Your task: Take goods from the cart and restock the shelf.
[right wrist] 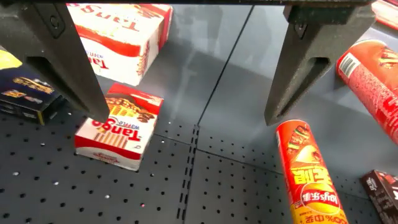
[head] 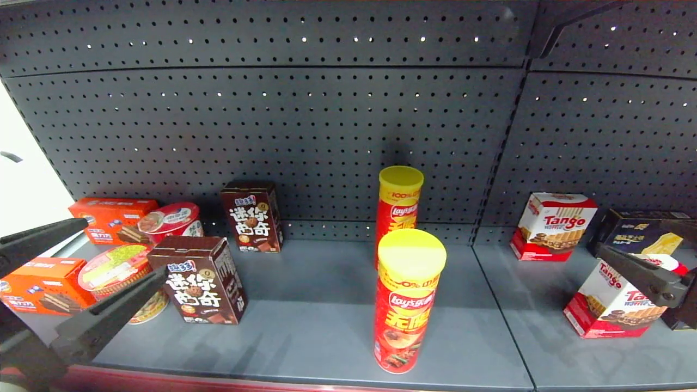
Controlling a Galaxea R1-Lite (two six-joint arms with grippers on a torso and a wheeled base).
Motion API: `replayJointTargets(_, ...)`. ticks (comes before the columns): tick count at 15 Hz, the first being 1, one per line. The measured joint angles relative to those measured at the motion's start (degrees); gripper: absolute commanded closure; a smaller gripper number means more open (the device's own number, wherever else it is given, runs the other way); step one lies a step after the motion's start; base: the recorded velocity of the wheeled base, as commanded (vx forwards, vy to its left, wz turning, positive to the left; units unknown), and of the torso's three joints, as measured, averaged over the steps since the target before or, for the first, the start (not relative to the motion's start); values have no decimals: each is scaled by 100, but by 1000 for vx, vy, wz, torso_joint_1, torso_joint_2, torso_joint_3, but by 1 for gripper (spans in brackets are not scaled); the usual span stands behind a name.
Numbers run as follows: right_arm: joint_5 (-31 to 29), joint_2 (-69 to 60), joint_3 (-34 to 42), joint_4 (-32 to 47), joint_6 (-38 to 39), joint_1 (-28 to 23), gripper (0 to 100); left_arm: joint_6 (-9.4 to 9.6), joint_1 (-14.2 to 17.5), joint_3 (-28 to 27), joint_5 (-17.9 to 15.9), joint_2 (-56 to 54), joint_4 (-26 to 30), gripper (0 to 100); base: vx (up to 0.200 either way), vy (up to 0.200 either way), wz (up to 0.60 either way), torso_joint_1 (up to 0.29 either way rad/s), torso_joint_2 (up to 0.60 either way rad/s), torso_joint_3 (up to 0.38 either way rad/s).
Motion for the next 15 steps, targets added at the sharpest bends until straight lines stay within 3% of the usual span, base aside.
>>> replayJointTargets(5, 2, 50, 2, 13, 0, 117, 0, 21, -410, -485, -4, 540, 2, 0, 0, 0, 0, 0, 0, 0)
replayJointTargets(9, -50, -55, 17, 6, 104, 102, 0, 10, -477, -399, 66, 584, 11, 0, 0, 0, 0, 0, 0, 0)
replayJointTargets(12, -171, -501, 202, 22, 143, -62, 0, -9, -319, 39, 286, 0, 30, 0, 0, 0, 0, 0, 0, 0)
replayJointTargets(15, -217, -1331, 664, 301, 345, -455, 0, -34, 233, 649, 377, -822, 40, 0, 0, 0, 0, 0, 0, 0)
